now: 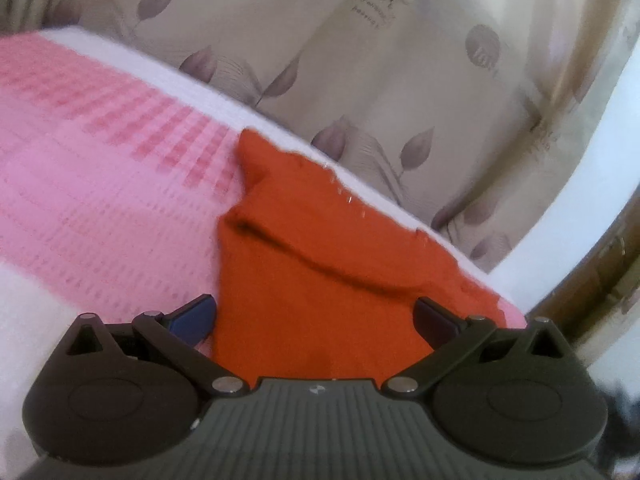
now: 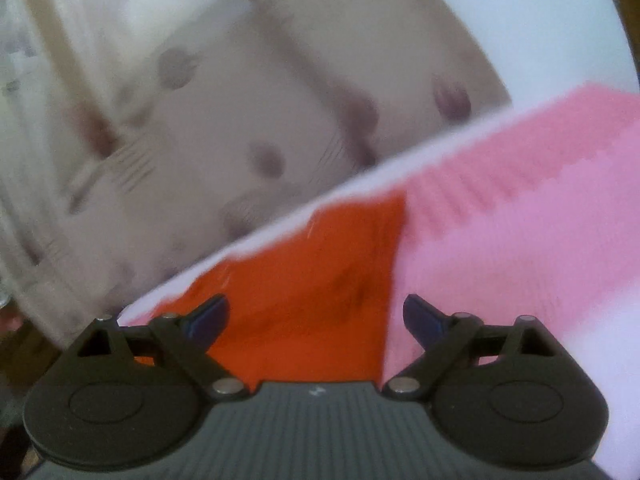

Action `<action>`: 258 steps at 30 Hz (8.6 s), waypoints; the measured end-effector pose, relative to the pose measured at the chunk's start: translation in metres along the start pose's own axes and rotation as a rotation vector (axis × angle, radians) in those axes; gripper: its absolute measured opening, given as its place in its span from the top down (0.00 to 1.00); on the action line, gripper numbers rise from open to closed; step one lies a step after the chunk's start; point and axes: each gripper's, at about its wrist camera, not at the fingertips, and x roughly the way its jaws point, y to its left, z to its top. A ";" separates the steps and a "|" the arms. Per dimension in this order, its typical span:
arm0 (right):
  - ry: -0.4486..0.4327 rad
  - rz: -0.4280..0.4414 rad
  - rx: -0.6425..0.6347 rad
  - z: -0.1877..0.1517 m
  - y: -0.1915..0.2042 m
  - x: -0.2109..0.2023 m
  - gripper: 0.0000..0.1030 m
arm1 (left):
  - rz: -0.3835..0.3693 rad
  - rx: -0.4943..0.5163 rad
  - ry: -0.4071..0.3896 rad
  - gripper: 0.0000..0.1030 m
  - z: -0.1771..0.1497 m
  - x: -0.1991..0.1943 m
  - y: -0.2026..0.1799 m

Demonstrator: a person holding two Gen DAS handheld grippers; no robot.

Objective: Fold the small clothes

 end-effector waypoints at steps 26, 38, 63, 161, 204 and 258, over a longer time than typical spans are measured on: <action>0.136 0.212 0.001 -0.121 0.039 -0.113 0.05 | -0.093 0.063 0.233 0.07 -0.088 -0.135 -0.004; 0.145 0.231 0.105 -0.127 0.018 -0.111 0.50 | -0.152 -0.114 0.357 0.80 -0.090 -0.125 0.018; 0.204 0.213 0.038 -0.124 0.040 -0.099 0.80 | -0.160 0.021 0.255 0.92 -0.102 -0.130 -0.011; -0.082 0.233 0.449 0.087 -0.045 0.166 0.87 | -0.030 -0.078 -0.056 0.91 0.095 0.121 -0.029; 0.100 -0.152 -0.316 0.062 0.039 0.229 0.29 | 0.329 0.285 -0.028 0.11 0.083 0.151 -0.015; 0.090 -0.164 -0.421 0.056 0.054 0.230 0.05 | 0.055 0.341 0.225 0.09 0.114 0.145 0.012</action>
